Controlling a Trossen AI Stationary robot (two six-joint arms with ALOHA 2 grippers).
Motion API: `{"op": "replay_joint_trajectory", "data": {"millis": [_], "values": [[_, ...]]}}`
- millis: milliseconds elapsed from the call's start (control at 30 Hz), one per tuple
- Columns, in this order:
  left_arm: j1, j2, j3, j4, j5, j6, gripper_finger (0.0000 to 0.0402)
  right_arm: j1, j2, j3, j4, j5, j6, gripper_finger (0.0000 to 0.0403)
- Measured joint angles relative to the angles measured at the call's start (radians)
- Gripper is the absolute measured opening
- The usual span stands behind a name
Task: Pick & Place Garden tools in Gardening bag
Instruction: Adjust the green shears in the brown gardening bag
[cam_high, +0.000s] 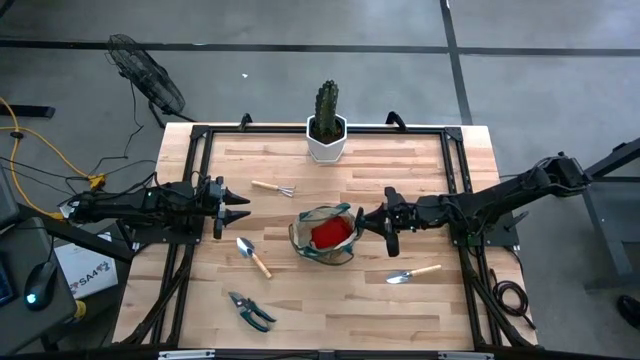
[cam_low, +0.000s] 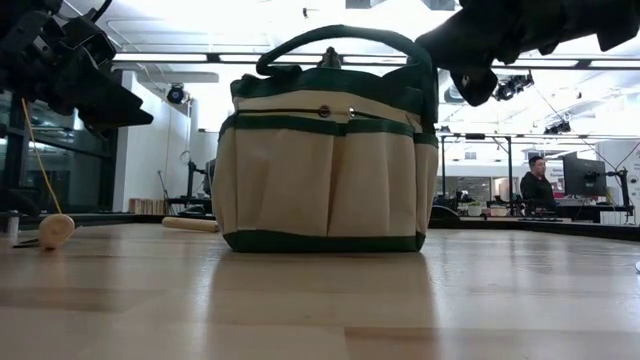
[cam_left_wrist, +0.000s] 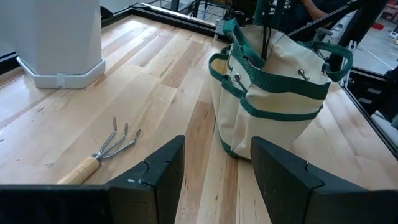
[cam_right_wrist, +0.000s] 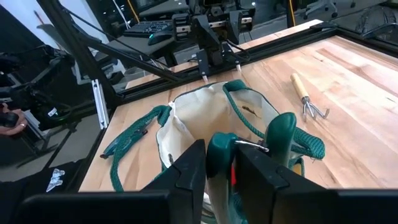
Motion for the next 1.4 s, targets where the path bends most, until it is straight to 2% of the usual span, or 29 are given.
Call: {"op": "replay_joint_trajectory", "data": {"millis": [700, 800, 1100, 1233, 1400], "values": [[0.000, 0.000, 0.000, -0.011, 0.000, 0.000, 0.0180, 0.000, 0.001, 0.000, 0.017, -0.003, 0.003, 0.0076], [0.000, 0.000, 0.000, -0.011, 0.000, 0.000, 0.0180, 0.000, 0.001, 0.000, 0.037, -0.003, 0.003, 0.0096], [0.000, 0.000, 0.000, -0.011, 0.000, 0.000, 0.0180, 0.000, 0.001, 0.000, 0.064, 0.005, -0.023, 0.0193], [0.000, 0.000, 0.000, -0.011, 0.000, 0.000, 0.0180, 0.000, 0.001, 0.000, 0.078, 0.004, -0.030, 0.0202], [0.000, 0.000, 0.000, -0.011, 0.000, 0.000, 0.0180, 0.000, 0.001, 0.000, 0.077, 0.002, -0.041, 0.0189]]}}
